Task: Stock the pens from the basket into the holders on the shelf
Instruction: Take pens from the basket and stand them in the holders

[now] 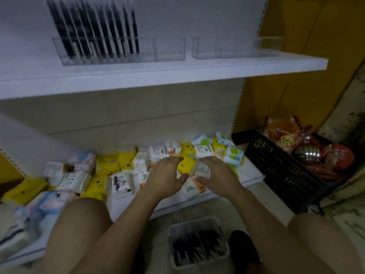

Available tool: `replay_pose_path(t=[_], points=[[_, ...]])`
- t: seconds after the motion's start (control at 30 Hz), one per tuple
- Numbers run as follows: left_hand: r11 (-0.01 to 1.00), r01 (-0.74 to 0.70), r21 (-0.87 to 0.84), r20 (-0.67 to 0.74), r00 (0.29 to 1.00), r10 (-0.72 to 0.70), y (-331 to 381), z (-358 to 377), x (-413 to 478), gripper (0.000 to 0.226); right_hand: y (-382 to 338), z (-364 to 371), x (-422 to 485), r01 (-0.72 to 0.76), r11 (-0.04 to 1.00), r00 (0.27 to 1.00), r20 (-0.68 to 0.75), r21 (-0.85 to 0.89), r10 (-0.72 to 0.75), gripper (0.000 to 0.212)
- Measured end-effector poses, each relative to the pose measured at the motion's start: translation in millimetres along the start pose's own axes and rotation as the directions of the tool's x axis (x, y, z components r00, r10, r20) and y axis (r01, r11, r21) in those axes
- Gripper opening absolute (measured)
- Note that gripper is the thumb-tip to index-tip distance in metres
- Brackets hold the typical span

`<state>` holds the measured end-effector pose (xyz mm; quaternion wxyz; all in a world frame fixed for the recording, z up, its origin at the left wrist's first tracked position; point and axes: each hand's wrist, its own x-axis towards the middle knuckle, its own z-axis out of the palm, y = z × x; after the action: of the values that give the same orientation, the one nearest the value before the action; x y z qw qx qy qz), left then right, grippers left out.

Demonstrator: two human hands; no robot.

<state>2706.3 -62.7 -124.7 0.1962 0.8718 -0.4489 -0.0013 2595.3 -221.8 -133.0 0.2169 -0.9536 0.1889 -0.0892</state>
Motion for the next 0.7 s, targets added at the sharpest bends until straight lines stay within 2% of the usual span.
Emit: replay_pose_path(t=[0.13, 0.27, 0.4, 0.5, 0.6, 0.7], points=[[0.998, 0.055, -0.008, 0.132, 0.990, -0.054, -20, 44, -17, 0.063, 26, 48, -11, -0.058, 0.998, 0.992, 0.115, 0.013, 0.056, 0.067], [0.997, 0.079, 0.018, 0.301, 0.950, -0.081, -31, 88, -30, 0.062, 59, 92, -31, -0.122, 0.992, 0.967, 0.230, 0.020, 0.114, 0.060], [0.994, 0.110, 0.019, 0.404, 0.908, -0.109, -36, 122, -37, 0.055, 81, 120, -40, -0.235, 0.971, 0.914, 0.352, 0.049, 0.203, 0.039], [0.988, 0.154, 0.014, 0.474, 0.869, -0.142, -39, 145, -40, 0.050, 99, 138, -52, -0.331, 0.943, 0.846, 0.454, 0.038, 0.279, 0.042], [0.980, 0.196, 0.019, 0.550, 0.817, -0.174, -37, 167, -38, 0.043, 118, 160, -65, -0.421, 0.907, 0.737, 0.582, 0.000, 0.342, 0.056], [0.963, 0.271, 0.001, 0.603, 0.768, -0.217, -37, 190, -36, 0.038, 129, 180, -73, -0.481, 0.876, 0.637, 0.670, -0.041, 0.381, 0.061]])
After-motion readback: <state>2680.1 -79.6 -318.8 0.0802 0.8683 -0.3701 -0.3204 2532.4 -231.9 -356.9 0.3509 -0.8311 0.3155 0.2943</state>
